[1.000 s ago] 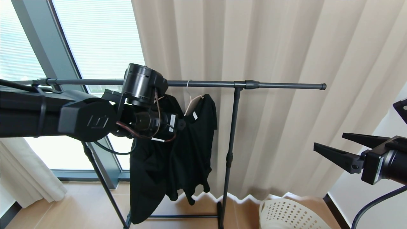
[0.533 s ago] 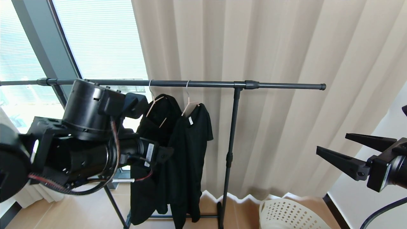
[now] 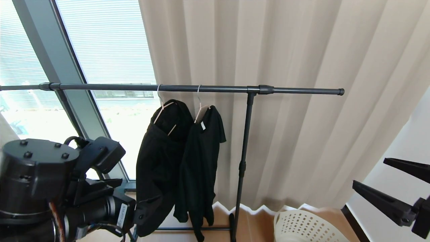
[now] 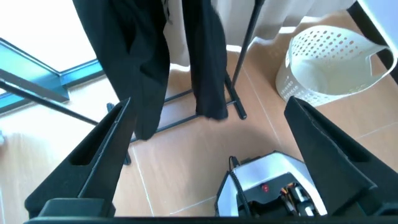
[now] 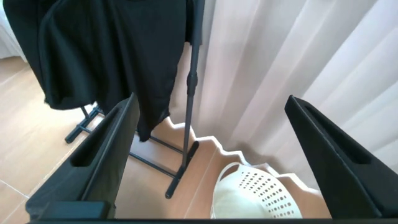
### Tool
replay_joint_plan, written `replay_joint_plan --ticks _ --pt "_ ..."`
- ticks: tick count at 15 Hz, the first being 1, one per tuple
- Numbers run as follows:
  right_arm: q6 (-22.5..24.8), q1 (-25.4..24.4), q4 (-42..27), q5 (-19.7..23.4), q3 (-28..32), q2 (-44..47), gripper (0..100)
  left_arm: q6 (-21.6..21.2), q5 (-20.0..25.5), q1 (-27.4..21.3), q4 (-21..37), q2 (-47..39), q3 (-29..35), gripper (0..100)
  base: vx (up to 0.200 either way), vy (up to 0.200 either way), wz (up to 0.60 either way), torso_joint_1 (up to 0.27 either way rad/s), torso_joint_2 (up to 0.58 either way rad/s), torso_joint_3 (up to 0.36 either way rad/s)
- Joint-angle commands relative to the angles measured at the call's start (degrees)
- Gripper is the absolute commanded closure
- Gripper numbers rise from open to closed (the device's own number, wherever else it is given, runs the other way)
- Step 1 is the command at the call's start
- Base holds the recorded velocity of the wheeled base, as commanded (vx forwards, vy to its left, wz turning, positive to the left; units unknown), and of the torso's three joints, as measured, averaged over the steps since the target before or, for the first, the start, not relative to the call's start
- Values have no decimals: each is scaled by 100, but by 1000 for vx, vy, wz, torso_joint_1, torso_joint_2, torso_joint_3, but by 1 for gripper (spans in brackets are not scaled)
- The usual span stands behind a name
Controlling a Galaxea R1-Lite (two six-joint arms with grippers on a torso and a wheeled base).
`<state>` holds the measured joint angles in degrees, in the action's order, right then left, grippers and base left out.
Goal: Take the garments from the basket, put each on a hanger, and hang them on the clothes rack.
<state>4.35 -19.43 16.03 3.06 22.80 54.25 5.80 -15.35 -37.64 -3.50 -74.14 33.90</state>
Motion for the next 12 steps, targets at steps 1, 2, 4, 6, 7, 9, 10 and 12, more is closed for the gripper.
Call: replay_joint_plan --ticks 1,2,4,6,7,9,10,12 --pt "22 1 -3 2 -478 -723 0 9 -12 -6 -327 462 -683 0 0 0 0 0 0 0" --pt "22 10 -3 2 -715 -934 0 17 -12 -6 -608 629 -1070 0 0 0 0 0 0 0" --pt "22 27 -12 -201 -1330 -1443 0 35 -30 38 -1285 779 -1887 0 0 0 0 0 0 0" --pt "31 18 -83 -482 -1638 -1865 0 35 -135 29 -1443 1007 -2353 0 0 0 0 0 0 0" --pt "31 27 -258 -578 -1717 -2138 0 35 -170 29 -1443 1174 -2494 0 0 0 0 0 0 0" --pt "48 27 -997 -596 -1796 -2823 0 79 -161 29 -1434 1447 -2652 0 0 0 0 0 0 0" --pt "154 18 -1366 -578 -1787 -3122 0 79 -170 29 -1434 1499 -2722 0 0 0 0 0 0 0" --pt "233 27 -1884 -561 -1849 -3702 0 79 -161 29 -1434 1578 -2854 0 0 0 0 0 0 0"
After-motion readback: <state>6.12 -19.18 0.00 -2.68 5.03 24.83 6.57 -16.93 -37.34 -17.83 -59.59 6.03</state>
